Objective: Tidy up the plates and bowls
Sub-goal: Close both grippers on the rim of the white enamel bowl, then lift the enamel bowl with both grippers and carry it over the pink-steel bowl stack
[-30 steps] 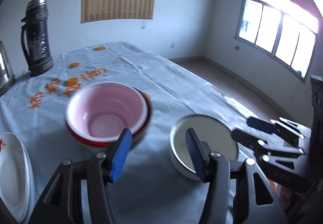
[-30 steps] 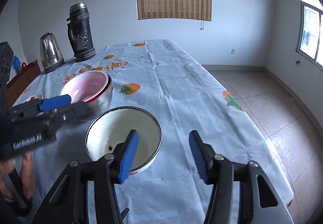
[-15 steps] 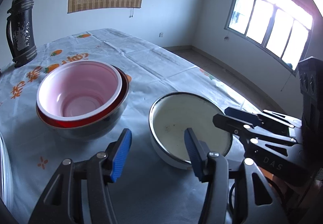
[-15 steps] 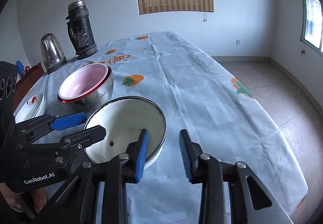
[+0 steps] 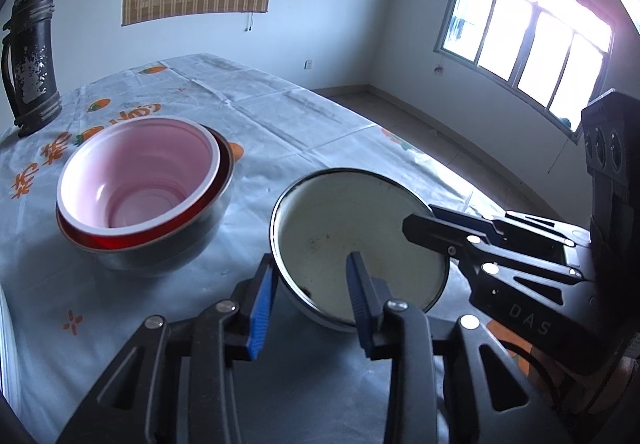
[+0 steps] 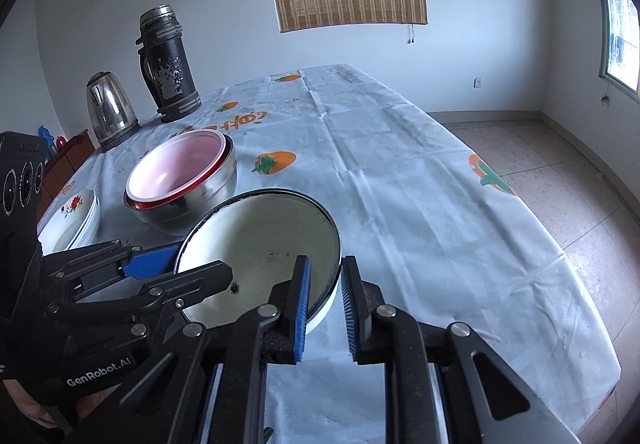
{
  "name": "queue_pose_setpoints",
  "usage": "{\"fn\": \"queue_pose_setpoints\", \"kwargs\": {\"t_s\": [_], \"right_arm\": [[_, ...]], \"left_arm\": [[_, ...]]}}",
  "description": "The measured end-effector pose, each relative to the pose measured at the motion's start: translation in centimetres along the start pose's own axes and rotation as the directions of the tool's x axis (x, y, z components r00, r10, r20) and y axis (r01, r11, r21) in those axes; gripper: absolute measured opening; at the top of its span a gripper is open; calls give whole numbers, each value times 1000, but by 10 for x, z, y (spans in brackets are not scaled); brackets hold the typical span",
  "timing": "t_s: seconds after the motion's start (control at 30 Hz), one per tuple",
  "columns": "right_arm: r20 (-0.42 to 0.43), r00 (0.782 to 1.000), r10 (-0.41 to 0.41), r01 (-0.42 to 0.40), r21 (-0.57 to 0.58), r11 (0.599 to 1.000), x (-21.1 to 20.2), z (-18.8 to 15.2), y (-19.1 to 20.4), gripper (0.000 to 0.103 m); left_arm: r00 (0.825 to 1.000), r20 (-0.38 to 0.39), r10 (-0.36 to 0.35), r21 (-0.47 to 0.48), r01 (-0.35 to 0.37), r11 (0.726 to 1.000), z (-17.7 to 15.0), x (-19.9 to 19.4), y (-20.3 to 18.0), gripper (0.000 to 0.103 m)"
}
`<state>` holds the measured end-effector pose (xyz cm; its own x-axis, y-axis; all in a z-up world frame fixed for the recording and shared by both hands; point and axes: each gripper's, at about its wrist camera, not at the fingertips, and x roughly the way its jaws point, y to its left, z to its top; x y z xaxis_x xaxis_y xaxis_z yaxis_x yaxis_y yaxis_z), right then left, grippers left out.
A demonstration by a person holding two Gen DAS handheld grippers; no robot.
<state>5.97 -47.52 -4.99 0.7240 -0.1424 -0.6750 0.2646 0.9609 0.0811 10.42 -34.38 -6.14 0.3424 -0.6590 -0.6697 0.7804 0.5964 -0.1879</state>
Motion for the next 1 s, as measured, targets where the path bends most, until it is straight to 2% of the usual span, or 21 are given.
{"fn": "queue_pose_setpoints", "kwargs": {"t_s": [0.27,0.67,1.0], "right_arm": [[-4,1000,5,-5,-4,1000,-2,2,2,17],[53,998,19,-17,-38,999,-22,16,15,17],[82,996,40,-34,-74,997,-27,31,32,17]], "left_arm": [[1000,6,-6,-13,6,1000,3,-3,3,33],[995,97,27,10,-28,1000,14,-30,5,33],[991,124,46,-15,-45,999,25,-43,19,33]]}}
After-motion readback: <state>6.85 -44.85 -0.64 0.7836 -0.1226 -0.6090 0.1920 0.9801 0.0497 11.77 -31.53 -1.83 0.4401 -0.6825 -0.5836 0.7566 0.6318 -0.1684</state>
